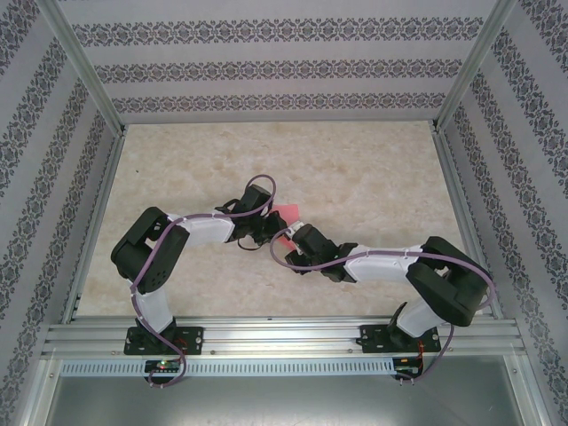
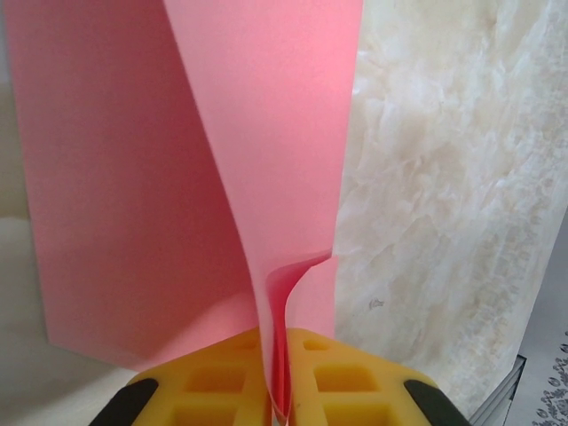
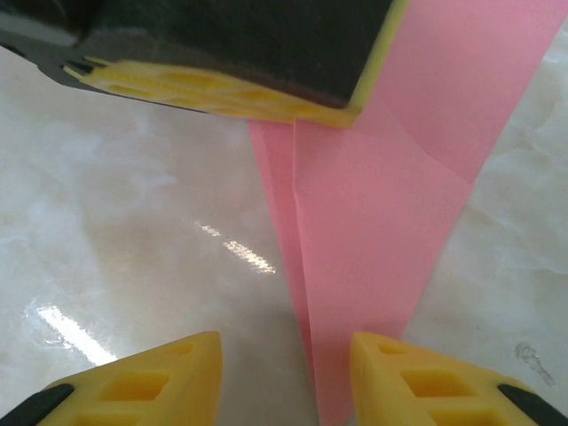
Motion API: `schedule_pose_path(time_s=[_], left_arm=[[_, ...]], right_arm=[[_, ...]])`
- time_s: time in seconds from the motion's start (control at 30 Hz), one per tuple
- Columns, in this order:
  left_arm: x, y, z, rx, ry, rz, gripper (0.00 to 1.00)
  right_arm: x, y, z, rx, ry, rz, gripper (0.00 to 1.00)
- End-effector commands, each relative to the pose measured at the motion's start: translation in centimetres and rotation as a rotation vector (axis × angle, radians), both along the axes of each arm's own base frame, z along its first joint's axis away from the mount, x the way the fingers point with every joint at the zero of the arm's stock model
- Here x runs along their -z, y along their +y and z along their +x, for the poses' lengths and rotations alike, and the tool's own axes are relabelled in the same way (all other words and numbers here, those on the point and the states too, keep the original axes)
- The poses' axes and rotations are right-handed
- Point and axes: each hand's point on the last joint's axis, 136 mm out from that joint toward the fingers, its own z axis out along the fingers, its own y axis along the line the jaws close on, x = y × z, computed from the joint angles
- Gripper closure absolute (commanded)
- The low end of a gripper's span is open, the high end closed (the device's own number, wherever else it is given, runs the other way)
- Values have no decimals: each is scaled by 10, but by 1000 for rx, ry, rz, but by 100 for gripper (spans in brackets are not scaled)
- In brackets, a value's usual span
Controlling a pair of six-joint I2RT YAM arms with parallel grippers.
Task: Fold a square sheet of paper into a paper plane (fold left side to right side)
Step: Fourth fold the wing at the center of the table.
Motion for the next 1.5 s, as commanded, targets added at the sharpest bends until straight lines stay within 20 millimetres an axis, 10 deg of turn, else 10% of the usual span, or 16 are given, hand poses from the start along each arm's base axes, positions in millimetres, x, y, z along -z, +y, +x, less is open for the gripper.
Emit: schedule_pose_path(time_s=[0.0,0.63,1.47], left_arm=[[-15,-13,7,5,-30,-43,87],[-15,-12,7,16,-30,-29,87],[-17,-11,5,16,-19,-24,91]], right_arm=[[-12,12,13,-1,-61,20,58],[1,1,20,68,-30,8,69],[-60,-30,20,81,-214,284,31]])
